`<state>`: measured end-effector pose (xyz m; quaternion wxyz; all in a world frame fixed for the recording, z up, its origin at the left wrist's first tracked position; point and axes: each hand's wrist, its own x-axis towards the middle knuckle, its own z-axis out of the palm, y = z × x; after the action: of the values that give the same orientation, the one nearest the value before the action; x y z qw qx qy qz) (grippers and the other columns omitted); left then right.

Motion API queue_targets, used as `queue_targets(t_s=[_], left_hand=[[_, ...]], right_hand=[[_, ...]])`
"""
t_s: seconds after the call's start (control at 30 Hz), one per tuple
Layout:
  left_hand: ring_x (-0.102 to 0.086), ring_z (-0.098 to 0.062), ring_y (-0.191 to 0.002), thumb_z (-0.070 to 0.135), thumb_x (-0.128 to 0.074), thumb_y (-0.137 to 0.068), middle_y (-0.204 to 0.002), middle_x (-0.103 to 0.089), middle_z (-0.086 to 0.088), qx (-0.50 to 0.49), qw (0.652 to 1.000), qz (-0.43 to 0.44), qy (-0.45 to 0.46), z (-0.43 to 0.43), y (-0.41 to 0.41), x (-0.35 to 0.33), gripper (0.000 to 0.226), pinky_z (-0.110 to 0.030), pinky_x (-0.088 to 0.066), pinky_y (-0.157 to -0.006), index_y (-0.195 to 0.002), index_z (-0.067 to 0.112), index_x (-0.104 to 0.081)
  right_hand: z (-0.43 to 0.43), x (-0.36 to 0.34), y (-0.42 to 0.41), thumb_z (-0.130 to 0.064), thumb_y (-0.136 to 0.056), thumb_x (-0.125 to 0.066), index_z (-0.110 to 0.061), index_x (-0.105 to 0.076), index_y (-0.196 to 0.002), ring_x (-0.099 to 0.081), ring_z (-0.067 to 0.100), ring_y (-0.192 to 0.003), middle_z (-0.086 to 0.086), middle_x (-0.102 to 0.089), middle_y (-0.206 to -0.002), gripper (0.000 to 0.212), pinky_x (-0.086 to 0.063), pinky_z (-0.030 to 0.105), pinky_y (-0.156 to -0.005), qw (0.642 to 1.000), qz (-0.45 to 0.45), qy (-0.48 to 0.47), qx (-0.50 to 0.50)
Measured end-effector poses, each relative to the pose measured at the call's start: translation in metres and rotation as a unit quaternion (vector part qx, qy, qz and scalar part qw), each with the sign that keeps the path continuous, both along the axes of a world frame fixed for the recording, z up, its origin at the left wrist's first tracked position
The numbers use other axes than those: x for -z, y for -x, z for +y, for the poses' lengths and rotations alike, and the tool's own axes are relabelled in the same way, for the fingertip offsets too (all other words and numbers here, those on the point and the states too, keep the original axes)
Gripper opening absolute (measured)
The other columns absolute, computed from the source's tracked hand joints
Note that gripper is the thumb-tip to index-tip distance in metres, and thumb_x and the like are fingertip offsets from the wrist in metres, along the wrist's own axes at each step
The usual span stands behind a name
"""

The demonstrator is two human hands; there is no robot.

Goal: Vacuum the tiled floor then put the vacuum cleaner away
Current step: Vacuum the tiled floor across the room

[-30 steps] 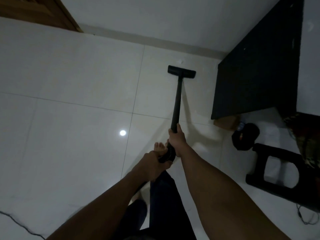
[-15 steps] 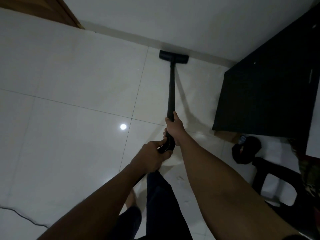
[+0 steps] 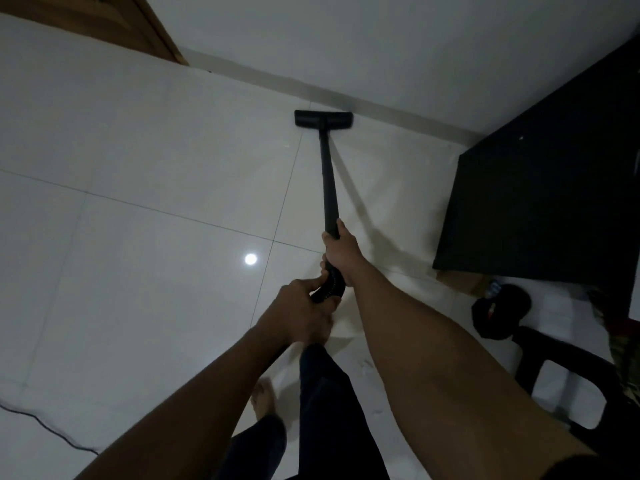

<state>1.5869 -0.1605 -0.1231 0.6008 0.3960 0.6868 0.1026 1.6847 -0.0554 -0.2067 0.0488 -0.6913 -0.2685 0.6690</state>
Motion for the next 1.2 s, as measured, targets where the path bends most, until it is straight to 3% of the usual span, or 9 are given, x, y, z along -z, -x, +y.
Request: queue_targets(t_s=[0.1,0.27,0.37,0.6,0.8,0.93,1.07,1.2], left_hand=[[-0.052,0.004,-0.039,0.039,-0.066,-0.092,-0.066,-0.060,0.009,0.018,1.000,0.003,-0.001,-0.014,0.006,-0.009,0.060,-0.010,-0.039,-0.040,-0.148,0.027,-0.045],[-0.051,0.001,-0.037,0.033,-0.067,-0.092,-0.053,-0.061,0.013,0.037,0.999,-0.029,0.001,-0.072,0.016,-0.024,0.053,-0.013,-0.040,-0.040,-0.142,0.024,-0.053],[-0.051,0.003,-0.038,0.032,-0.067,-0.092,-0.047,-0.060,0.022,0.046,0.998,-0.049,-0.008,-0.114,0.025,-0.031,0.051,-0.011,-0.040,-0.040,-0.141,0.024,-0.054],[-0.050,0.004,-0.039,0.032,-0.068,-0.093,-0.049,-0.061,0.022,0.072,0.995,-0.055,-0.032,-0.223,0.056,-0.050,0.050,-0.012,-0.040,-0.040,-0.140,0.024,-0.055],[-0.047,0.002,-0.038,0.031,-0.068,-0.092,-0.051,-0.057,0.016,0.097,0.994,-0.042,-0.040,-0.286,0.075,-0.063,0.042,-0.016,-0.042,-0.040,-0.134,0.025,-0.061],[-0.052,-0.005,-0.045,0.032,-0.068,-0.092,-0.060,-0.061,0.008,0.097,0.993,-0.047,-0.044,-0.337,0.073,-0.076,0.051,-0.021,-0.044,-0.043,-0.141,0.029,-0.053],[-0.049,0.001,-0.037,0.032,-0.067,-0.093,-0.059,-0.059,0.012,0.115,0.991,-0.038,-0.058,-0.382,0.061,-0.084,0.051,-0.015,-0.039,-0.040,-0.142,0.025,-0.054],[-0.050,-0.001,-0.040,0.037,-0.068,-0.092,-0.063,-0.063,0.010,0.122,0.990,-0.031,-0.061,-0.435,0.045,-0.086,0.057,-0.020,-0.043,-0.042,-0.145,0.030,-0.049]], right_hand=[[-0.017,-0.008,0.004,-0.028,-0.107,-0.049,-0.043,-0.018,-0.160,-0.057,0.020,-0.058,0.010,-0.056,-0.098,0.064,-0.053,0.034,-0.061,1.000,-0.011,-0.019,0.006],[-0.080,-0.025,0.009,-0.030,-0.106,-0.050,-0.043,-0.020,-0.160,-0.057,0.022,-0.061,0.011,-0.057,-0.093,0.063,-0.059,0.046,-0.073,0.998,-0.029,-0.041,0.029],[-0.123,-0.036,0.013,-0.030,-0.106,-0.051,-0.044,-0.021,-0.159,-0.056,0.021,-0.058,0.011,-0.057,-0.094,0.062,-0.055,0.039,-0.068,0.997,-0.020,-0.050,0.061],[-0.234,-0.057,0.037,-0.029,-0.107,-0.050,-0.042,-0.020,-0.160,-0.057,0.018,-0.060,0.011,-0.059,-0.099,0.062,-0.053,0.032,-0.060,0.996,-0.026,-0.061,0.057],[-0.303,-0.066,0.053,-0.032,-0.105,-0.049,-0.043,-0.020,-0.160,-0.060,0.021,-0.061,0.007,-0.060,-0.086,0.063,-0.059,0.048,-0.083,0.996,-0.031,-0.072,0.049],[-0.352,-0.079,0.049,-0.029,-0.106,-0.051,-0.043,-0.020,-0.160,-0.057,0.020,-0.059,0.010,-0.058,-0.093,0.064,-0.056,0.038,-0.068,0.993,-0.023,-0.076,0.083],[-0.398,-0.090,0.036,-0.028,-0.106,-0.050,-0.042,-0.020,-0.160,-0.056,0.021,-0.059,0.009,-0.056,-0.084,0.064,-0.055,0.038,-0.068,0.991,-0.023,-0.084,0.097],[-0.452,-0.095,0.017,-0.027,-0.106,-0.049,-0.043,-0.020,-0.160,-0.055,0.020,-0.058,0.009,-0.056,-0.083,0.063,-0.054,0.038,-0.068,0.989,-0.021,-0.087,0.114]])
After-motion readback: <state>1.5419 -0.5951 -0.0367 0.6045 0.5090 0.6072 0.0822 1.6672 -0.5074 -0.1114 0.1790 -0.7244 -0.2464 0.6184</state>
